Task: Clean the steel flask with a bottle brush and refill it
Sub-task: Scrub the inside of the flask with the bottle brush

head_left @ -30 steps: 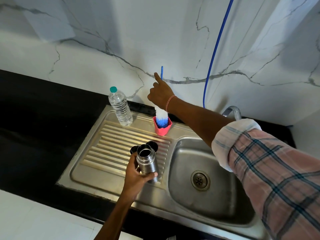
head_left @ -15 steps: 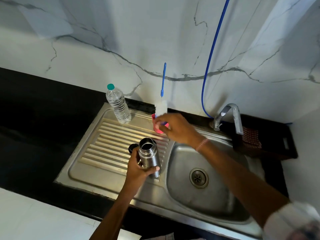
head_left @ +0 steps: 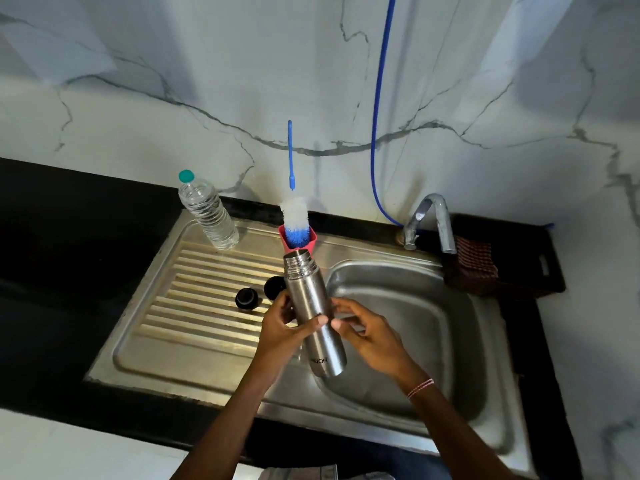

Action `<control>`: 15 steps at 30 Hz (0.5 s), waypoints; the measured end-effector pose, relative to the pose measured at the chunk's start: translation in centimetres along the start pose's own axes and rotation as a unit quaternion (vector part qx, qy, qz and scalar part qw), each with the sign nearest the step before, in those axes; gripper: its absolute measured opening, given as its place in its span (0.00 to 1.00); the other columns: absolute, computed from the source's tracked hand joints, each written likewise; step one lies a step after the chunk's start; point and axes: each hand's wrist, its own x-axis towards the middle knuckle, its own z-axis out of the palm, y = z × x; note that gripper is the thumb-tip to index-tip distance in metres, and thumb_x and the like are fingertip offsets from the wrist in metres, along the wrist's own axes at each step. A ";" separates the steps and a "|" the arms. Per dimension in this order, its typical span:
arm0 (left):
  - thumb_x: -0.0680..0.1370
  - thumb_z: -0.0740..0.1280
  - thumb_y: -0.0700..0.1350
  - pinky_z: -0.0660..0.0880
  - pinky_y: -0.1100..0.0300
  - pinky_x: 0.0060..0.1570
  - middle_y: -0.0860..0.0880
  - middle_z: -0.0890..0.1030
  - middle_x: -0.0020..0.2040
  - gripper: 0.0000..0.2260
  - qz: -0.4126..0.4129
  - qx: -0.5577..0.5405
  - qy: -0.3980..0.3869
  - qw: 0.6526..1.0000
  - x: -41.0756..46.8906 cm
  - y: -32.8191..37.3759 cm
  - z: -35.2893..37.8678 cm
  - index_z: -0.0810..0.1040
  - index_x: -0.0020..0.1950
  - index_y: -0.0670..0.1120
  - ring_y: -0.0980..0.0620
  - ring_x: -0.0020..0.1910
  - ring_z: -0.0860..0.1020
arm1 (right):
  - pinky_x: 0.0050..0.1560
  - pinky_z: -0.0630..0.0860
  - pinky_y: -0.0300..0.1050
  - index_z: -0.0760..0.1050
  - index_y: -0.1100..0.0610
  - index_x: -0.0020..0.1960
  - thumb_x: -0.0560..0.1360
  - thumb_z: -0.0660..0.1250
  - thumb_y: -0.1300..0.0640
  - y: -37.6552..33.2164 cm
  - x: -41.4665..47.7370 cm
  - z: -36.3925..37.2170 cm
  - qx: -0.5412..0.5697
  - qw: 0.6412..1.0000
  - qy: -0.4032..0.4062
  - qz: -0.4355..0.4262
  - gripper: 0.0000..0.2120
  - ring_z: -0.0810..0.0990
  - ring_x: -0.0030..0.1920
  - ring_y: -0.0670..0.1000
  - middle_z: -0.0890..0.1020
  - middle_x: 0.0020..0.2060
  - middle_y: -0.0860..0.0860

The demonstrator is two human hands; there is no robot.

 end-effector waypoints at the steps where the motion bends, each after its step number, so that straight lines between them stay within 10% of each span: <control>1: 0.64 0.84 0.47 0.82 0.57 0.52 0.50 0.86 0.56 0.32 -0.001 0.003 -0.008 1.000 0.0 0.1 0.5 0.78 0.66 0.50 0.53 0.56 0.84 | 0.53 0.73 0.25 0.74 0.48 0.70 0.80 0.69 0.50 0.2 -0.4 -0.2 0.002 1.000 0.007 0.009 0.19 0.80 0.55 0.32 0.82 0.59 0.43; 8: 0.75 0.77 0.53 0.81 0.48 0.58 0.46 0.84 0.61 0.26 -0.067 -0.050 -0.097 0.992 -0.3 -0.9 4.9 0.74 0.70 0.48 0.45 0.61 0.83 | 0.59 0.81 0.46 0.66 0.40 0.74 0.61 0.80 0.34 2.0 -1.7 -2.0 0.004 0.998 0.003 0.069 0.46 0.82 0.59 0.45 0.80 0.63 0.42; 12: 0.75 0.64 0.70 0.78 0.49 0.60 0.50 0.84 0.61 0.33 -0.119 -0.051 -0.155 0.979 -1.0 -2.1 6.6 0.75 0.71 0.50 0.49 0.61 0.82 | 0.55 0.81 0.50 0.63 0.40 0.73 0.64 0.73 0.30 2.5 -1.8 -1.8 -0.129 0.984 0.087 0.089 0.42 0.82 0.56 0.46 0.81 0.60 0.42; 15: 0.75 0.57 0.75 0.70 0.53 0.70 0.46 0.76 0.72 0.41 -0.050 0.192 -0.111 0.974 0.0 -4.0 6.1 0.72 0.76 0.47 0.46 0.73 0.73 | 0.53 0.82 0.52 0.64 0.41 0.72 0.63 0.71 0.31 3.3 -2.0 -2.6 -0.214 0.963 0.109 0.120 0.41 0.84 0.53 0.51 0.83 0.59 0.46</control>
